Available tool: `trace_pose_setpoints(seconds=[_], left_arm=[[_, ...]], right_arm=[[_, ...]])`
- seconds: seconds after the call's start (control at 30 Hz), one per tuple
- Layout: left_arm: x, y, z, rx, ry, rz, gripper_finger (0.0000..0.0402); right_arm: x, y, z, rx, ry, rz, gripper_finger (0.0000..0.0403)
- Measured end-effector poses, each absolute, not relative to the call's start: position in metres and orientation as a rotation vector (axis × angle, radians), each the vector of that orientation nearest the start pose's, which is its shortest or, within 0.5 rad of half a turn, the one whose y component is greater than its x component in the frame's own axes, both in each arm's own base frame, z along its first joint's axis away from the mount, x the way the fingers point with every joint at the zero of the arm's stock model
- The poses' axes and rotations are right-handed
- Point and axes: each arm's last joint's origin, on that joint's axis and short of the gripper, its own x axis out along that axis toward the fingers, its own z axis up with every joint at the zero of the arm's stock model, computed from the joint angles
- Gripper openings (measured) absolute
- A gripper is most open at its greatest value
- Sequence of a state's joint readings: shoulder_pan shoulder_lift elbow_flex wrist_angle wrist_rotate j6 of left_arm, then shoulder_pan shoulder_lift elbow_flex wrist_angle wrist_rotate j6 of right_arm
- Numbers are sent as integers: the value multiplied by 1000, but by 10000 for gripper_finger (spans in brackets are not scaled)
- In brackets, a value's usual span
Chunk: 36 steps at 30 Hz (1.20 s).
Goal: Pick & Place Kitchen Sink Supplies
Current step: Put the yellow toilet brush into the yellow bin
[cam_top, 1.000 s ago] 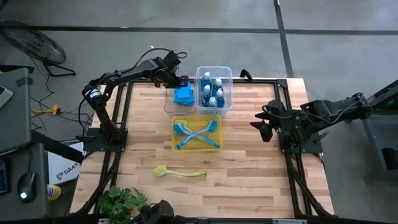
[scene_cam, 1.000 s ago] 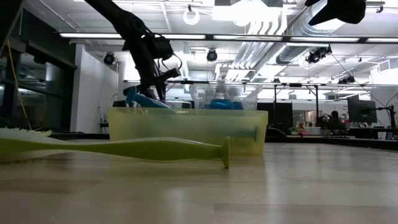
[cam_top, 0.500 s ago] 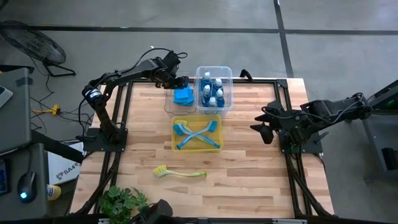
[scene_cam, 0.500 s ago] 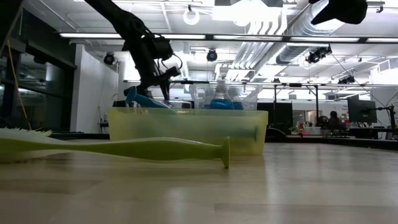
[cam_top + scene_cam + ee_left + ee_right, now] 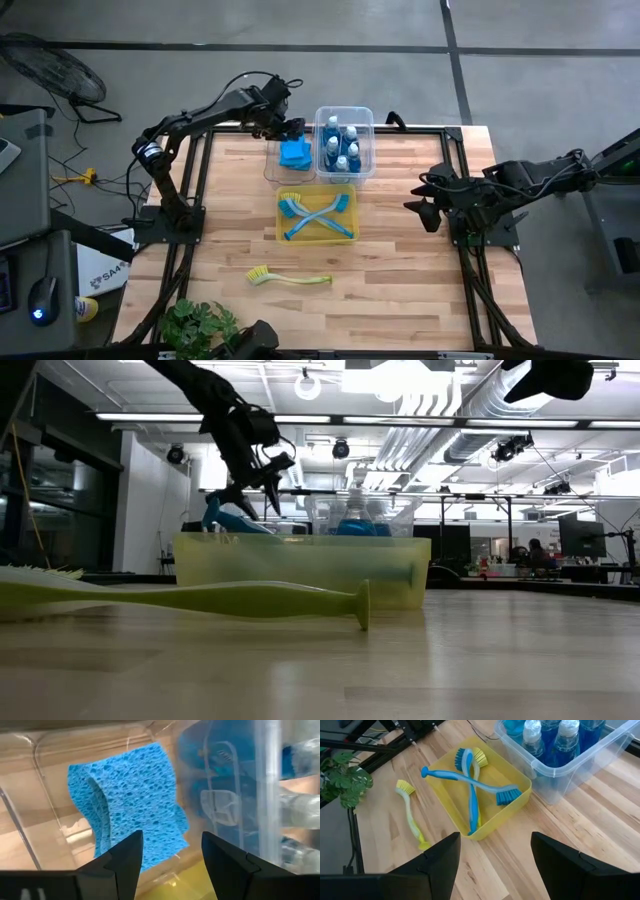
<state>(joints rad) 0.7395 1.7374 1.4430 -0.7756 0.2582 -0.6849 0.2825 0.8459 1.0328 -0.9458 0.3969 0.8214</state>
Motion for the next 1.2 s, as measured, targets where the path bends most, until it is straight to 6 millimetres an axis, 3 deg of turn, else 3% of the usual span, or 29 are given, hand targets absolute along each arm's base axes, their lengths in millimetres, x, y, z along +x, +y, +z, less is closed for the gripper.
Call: trace_pose_setpoints(seconds=[0.33,0.53,0.9,1.2], left_arm=[[272,232,301,-1100,853,694,197],[274,202,327,-988,909,647,197],[266,103,371,-784,947,662,197],[248,9,389,-693,947,671,197]], right_arm=[[141,30,340,521,631,-369,236],[141,30,340,509,642,-349,236],[135,47,341,468,648,-266,236],[133,68,338,444,630,-241,236]])
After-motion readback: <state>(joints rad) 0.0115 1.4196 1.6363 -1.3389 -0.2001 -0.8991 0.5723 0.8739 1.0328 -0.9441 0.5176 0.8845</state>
